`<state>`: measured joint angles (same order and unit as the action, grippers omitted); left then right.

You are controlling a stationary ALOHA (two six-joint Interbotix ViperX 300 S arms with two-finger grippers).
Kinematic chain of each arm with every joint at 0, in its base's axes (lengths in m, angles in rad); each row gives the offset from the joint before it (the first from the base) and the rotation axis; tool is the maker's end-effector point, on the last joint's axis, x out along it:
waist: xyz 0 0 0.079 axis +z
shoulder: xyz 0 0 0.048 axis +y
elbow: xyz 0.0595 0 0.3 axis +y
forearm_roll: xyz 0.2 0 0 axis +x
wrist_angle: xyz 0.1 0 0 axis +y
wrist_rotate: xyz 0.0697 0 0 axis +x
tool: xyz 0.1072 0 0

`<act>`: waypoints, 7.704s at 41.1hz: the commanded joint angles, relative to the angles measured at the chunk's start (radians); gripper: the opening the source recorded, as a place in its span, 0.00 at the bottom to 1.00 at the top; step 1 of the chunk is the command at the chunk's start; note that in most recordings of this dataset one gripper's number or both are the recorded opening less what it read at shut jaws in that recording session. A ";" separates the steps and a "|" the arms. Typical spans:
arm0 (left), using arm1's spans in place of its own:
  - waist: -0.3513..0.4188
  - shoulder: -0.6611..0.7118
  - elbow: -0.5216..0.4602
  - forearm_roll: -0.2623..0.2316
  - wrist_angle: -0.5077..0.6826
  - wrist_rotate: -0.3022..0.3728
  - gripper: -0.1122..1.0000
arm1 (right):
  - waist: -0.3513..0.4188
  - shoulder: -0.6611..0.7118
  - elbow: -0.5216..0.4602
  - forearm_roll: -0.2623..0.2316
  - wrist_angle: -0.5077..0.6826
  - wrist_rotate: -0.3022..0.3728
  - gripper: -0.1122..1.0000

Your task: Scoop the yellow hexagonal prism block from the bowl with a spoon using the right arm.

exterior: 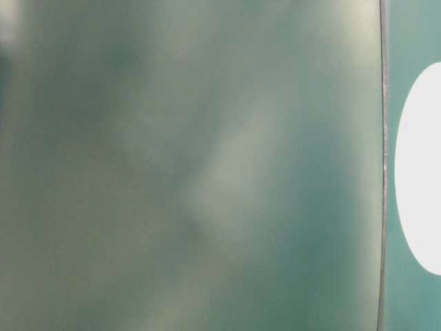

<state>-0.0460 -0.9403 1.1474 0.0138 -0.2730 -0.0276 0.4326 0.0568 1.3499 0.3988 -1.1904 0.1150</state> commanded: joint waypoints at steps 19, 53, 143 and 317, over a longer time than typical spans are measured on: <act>0.025 0.009 -0.020 0.000 0.009 -0.017 0.12 | 0.046 0.051 -0.005 0.025 -0.005 -0.002 0.65; 0.025 0.009 -0.021 0.000 0.031 -0.018 0.12 | 0.106 0.075 0.011 0.123 0.032 -0.002 0.65; 0.025 0.003 -0.021 0.000 0.034 -0.020 0.12 | 0.114 0.091 -0.002 0.126 0.031 -0.029 0.65; 0.025 0.002 -0.025 0.003 0.032 0.008 0.12 | -0.580 -0.465 -0.492 0.058 1.479 -0.488 0.32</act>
<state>-0.0245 -0.9434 1.1474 0.0138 -0.2378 -0.0230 -0.1365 -0.4264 0.9035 0.4587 0.2730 -0.3774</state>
